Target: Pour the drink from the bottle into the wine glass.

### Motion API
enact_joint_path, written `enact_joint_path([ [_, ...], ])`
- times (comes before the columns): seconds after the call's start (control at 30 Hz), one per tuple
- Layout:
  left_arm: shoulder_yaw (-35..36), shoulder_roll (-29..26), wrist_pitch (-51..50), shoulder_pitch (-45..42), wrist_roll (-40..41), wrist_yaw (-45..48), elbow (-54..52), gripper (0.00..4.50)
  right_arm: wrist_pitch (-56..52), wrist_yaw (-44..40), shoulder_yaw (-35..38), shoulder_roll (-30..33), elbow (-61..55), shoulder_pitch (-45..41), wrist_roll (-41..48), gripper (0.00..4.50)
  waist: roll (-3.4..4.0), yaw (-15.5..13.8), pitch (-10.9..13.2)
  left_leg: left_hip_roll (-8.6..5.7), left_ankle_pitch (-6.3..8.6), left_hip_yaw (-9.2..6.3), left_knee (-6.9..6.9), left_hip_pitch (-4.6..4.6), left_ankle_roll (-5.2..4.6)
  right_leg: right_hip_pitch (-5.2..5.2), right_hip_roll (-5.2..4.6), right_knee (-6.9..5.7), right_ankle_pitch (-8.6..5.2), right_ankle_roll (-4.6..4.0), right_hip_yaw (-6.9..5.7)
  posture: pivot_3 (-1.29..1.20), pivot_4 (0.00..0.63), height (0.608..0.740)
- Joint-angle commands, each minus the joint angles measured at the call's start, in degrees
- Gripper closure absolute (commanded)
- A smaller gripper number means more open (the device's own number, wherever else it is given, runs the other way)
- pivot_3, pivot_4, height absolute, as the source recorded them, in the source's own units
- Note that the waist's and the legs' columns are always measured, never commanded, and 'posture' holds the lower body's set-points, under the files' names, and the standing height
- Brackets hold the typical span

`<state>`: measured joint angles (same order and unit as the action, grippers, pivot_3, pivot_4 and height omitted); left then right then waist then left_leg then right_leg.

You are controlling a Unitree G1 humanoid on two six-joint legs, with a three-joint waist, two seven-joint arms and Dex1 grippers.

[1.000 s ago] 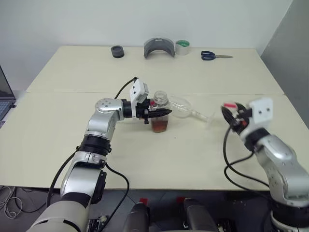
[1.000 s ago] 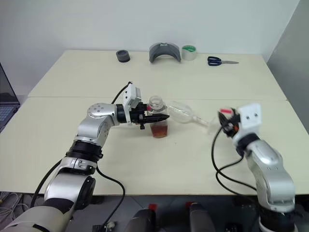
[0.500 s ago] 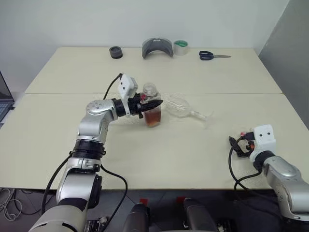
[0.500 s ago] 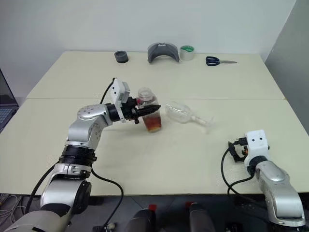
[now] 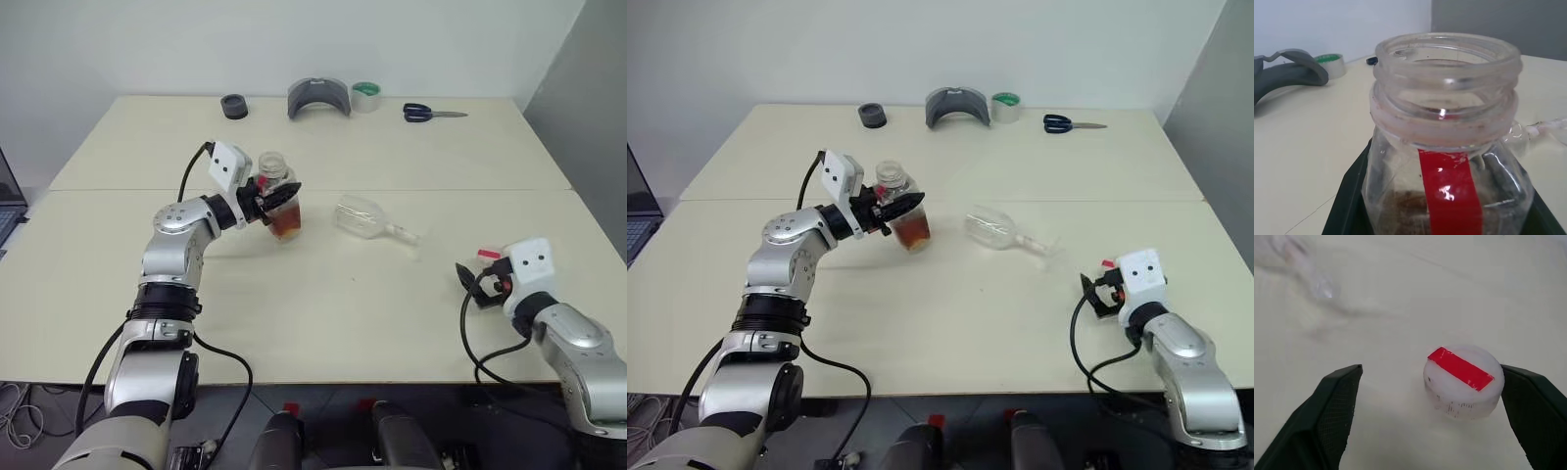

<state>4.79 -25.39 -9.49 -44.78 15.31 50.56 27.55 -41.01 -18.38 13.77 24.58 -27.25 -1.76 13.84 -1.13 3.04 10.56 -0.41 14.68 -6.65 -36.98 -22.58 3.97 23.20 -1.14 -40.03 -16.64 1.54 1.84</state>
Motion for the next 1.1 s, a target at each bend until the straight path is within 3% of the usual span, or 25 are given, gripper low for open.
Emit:
enact_joint_path([
  [0.03,2.12,-1.35,1.90,-0.98,0.31,-1.45,-0.14,2.79,0.51,-0.48,1.16,4.40,-0.59,0.90,-2.09,0.00,0.00,-0.21,0.00,-0.04,0.00,0.06,0.00,0.00,-0.01,0.01,-0.04,0.02,0.01,0.02,0.04,0.00,0.150,0.740],
  [0.23,3.62,-2.46,3.79,-2.37,-0.25,-4.54,4.02,2.79,8.67,1.73,-2.17,8.75,0.02,0.47,-10.24,0.00,0.00,-0.32,0.00,-0.04,0.02,0.23,0.00,0.08,-0.04,0.02,-0.01,0.05,0.05,0.09,0.18,0.00,0.150,0.740],
  [0.43,5.33,-3.73,6.30,-4.24,-0.55,-8.08,9.65,2.79,5.18,-10.03,-2.49,4.99,-10.79,-2.03,9.19,0.00,-0.01,0.18,0.00,0.04,0.03,0.26,0.02,0.12,-0.05,0.02,0.07,0.03,0.05,0.10,0.22,0.00,0.150,0.740],
  [0.53,6.31,-4.37,7.88,-5.40,-0.83,-10.10,13.15,2.79,0.87,-11.53,-6.40,5.19,-13.75,-5.66,13.72,0.00,-0.02,0.27,-0.01,0.01,0.03,0.28,-0.01,0.11,-0.05,0.02,0.05,0.03,0.08,0.14,0.25,0.00,0.150,0.740],
  [0.8,8.22,-5.39,13.04,-7.04,-2.04,-15.78,21.40,2.79,-0.15,-8.18,-19.94,-0.64,-4.38,-21.41,8.94,0.00,-0.03,0.21,-0.01,-0.01,0.02,0.24,-0.02,0.10,-0.04,0.04,0.02,0.04,0.08,0.14,0.20,0.00,0.150,0.740],
  [1.1,9.53,-4.19,16.62,-5.28,-2.30,-20.06,23.92,2.79,2.77,-9.01,-27.26,-7.14,5.03,-29.53,4.43,0.00,-0.07,0.20,-0.03,-0.02,0.02,0.23,-0.02,0.03,-0.03,0.13,-0.02,0.04,0.09,0.13,0.18,0.00,0.150,0.740],
])
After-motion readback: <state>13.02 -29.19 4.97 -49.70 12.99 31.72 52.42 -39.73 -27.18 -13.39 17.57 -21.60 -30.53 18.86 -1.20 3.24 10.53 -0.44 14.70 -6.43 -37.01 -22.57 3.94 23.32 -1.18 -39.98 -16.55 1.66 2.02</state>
